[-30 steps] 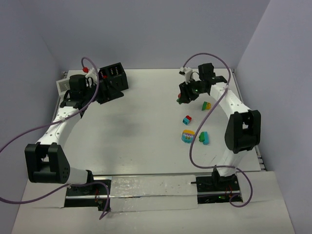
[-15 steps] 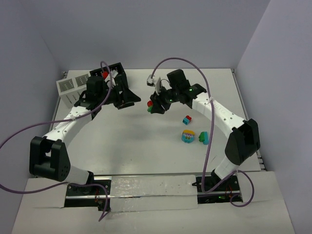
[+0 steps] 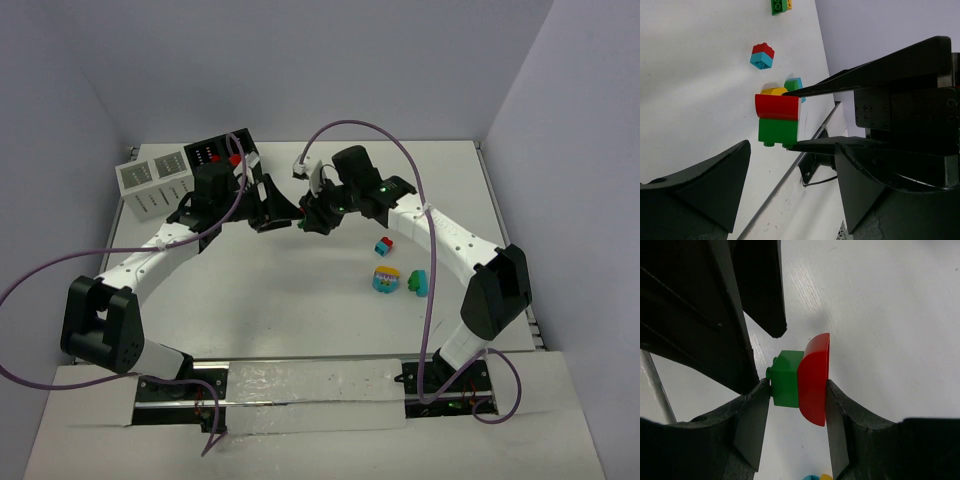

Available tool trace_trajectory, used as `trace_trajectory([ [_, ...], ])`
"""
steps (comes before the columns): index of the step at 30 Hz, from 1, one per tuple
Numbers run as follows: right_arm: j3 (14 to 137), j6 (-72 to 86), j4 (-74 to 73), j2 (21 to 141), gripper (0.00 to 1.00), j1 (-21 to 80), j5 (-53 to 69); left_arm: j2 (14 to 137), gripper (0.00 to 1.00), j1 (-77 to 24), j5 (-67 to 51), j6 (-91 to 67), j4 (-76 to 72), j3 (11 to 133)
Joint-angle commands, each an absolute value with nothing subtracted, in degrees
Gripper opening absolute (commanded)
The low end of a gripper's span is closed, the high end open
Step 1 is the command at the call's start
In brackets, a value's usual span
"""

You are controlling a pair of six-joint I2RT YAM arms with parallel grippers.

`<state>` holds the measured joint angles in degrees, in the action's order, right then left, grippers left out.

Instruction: Sort the legos into containers by color

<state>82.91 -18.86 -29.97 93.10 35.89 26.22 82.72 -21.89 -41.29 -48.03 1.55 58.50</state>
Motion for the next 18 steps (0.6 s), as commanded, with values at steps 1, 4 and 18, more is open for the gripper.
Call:
trace_trajectory([
  [1, 85.32, -17.43, -26.98, 90.53, 0.27, 36.80, 25.99, 83.10, 0.77, -22.91, -40.15, -47.95, -0.95, 59.59],
  [4, 85.48, -17.31, -26.98, 90.53, 0.27, 37.00, 26.33, 83.23, 0.76, -23.20, -39.43, -47.41, -0.56, 59.80],
  [18, 85.61, -16.78, -26.88, 89.02, 0.27, 37.34, 27.41, 84.12, 0.72, -23.29, -39.31, -47.92, -1.24, 58.45],
])
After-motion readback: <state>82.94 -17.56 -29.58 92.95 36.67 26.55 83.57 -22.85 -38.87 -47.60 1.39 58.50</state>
